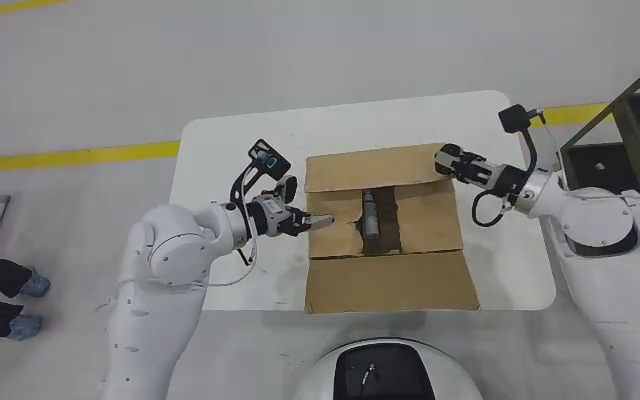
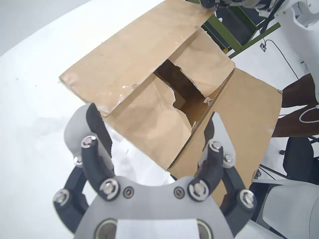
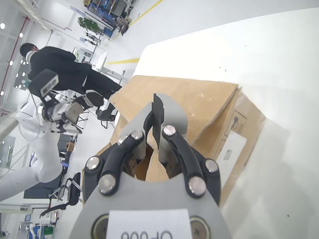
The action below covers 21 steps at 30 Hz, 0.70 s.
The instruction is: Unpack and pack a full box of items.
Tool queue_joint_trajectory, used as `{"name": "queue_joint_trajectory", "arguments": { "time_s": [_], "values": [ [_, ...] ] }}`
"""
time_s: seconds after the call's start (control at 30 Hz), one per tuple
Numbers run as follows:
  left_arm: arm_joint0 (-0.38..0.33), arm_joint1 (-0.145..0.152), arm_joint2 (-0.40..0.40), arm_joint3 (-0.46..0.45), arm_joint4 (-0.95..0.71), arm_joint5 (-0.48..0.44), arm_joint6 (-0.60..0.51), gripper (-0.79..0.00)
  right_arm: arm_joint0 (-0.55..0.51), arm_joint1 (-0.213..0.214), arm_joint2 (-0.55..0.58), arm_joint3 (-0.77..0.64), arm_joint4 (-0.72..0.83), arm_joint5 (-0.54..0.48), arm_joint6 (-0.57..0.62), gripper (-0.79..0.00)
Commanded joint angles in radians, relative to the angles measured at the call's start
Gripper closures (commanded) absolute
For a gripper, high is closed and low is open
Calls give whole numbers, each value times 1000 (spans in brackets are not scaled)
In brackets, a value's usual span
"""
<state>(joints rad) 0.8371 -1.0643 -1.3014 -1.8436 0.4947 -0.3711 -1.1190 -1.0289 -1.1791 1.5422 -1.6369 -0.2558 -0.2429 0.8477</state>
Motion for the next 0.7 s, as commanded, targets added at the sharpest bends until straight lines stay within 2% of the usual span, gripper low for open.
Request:
{"name": "queue_joint_trajectory", "arguments": {
  "time_s": [0.0,0.07,0.2,0.5,0.67],
  "values": [
    [51,11,-63,-51,4,2,-7,-785,-34,2,-2,-25,-14,-19,-18,0],
    [83,18,-99,-80,6,8,-15,-785,-62,4,-6,-44,-43,-29,-39,0],
    [83,18,-99,-80,6,8,-15,-785,-97,7,-22,-66,-119,-30,-99,0],
    [83,18,-99,-80,6,8,-15,-785,-111,5,-64,-78,-130,21,-165,0],
    [91,30,-93,-77,10,-104,-56,-785,-113,5,-78,-76,-137,48,-190,0]
  ]
}}
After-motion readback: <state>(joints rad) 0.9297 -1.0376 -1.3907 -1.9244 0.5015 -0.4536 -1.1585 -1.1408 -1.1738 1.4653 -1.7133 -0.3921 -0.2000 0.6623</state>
